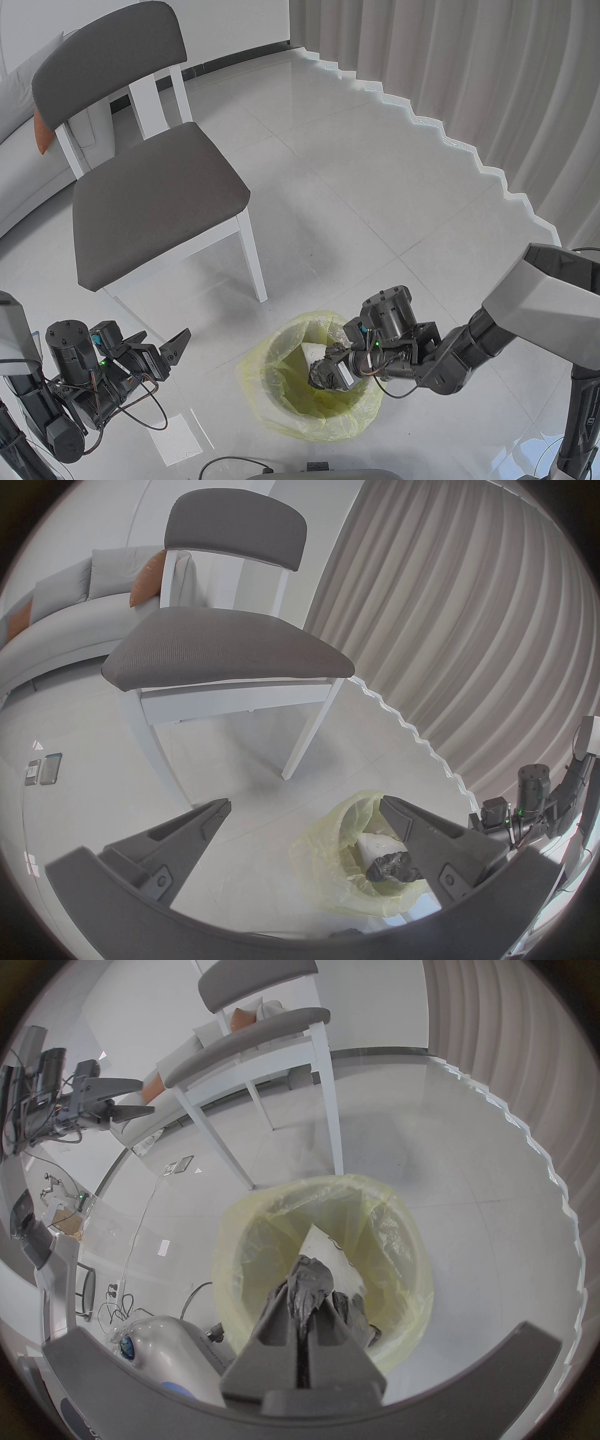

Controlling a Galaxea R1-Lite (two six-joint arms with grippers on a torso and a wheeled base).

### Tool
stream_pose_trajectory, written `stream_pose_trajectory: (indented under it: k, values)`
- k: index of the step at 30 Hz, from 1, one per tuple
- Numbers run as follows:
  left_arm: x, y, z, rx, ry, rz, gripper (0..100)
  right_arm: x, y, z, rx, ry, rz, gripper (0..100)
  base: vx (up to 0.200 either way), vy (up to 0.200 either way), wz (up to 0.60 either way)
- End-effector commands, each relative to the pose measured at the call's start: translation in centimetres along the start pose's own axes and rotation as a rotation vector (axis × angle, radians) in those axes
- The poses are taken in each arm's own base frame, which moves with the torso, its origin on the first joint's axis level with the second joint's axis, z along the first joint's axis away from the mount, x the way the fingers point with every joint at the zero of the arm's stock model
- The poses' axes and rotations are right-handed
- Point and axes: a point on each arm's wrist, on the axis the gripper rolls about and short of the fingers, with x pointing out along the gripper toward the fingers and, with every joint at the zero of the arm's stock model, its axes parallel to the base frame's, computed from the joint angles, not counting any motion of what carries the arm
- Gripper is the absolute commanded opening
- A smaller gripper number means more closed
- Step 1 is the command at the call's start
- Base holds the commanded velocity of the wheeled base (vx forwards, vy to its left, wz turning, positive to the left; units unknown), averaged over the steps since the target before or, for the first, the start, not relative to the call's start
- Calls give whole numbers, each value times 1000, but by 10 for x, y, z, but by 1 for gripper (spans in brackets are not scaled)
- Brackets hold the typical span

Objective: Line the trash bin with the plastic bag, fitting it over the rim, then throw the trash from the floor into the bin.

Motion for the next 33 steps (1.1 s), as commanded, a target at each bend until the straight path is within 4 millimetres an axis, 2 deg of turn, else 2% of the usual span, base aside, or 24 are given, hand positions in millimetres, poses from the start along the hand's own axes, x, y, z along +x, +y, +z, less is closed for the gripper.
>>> stream_pose_trajectory:
  k: [1, 5, 6, 7, 9, 17, 21, 23, 26, 33]
  values:
    - [-5, 1, 1, -2, -8, -11, 100, 23, -19, 19, 12, 6, -13, 0, 0, 0, 0]
    - [-5, 1, 1, -2, -7, -16, 100, 31, -13, 20, -2, 22, -1, 0, 0, 0, 0]
    - [-5, 2, 2, -3, -7, -21, 100, 31, -4, 17, -17, 49, 16, 0, 0, 0, 0]
    - [-5, 2, 2, -4, -7, -21, 100, 31, -3, 17, -18, 52, 17, 0, 0, 0, 0]
    - [-5, 4, 2, -6, -6, -25, 100, 32, 12, 8, -44, 109, 43, 0, 0, 0, 0]
    - [-5, 9, 4, -15, -4, -32, 100, 41, 31, -3, -81, 165, 65, 0, 0, 0, 0]
    - [-5, 9, 4, -22, -7, -31, 100, 49, 29, 1, -94, 175, 64, 0, 0, 0, 0]
    - [-7, 8, 7, -29, -21, -37, 100, 64, 24, 6, -89, 201, 55, 0, 0, 0, 0]
    - [-9, 7, 9, -33, -35, -43, 100, 75, 14, 8, -72, 222, 40, 0, 0, 0, 0]
    - [-12, 5, 12, -32, -50, -51, 100, 95, -7, -5, -57, 251, 11, 0, 0, 0, 0]
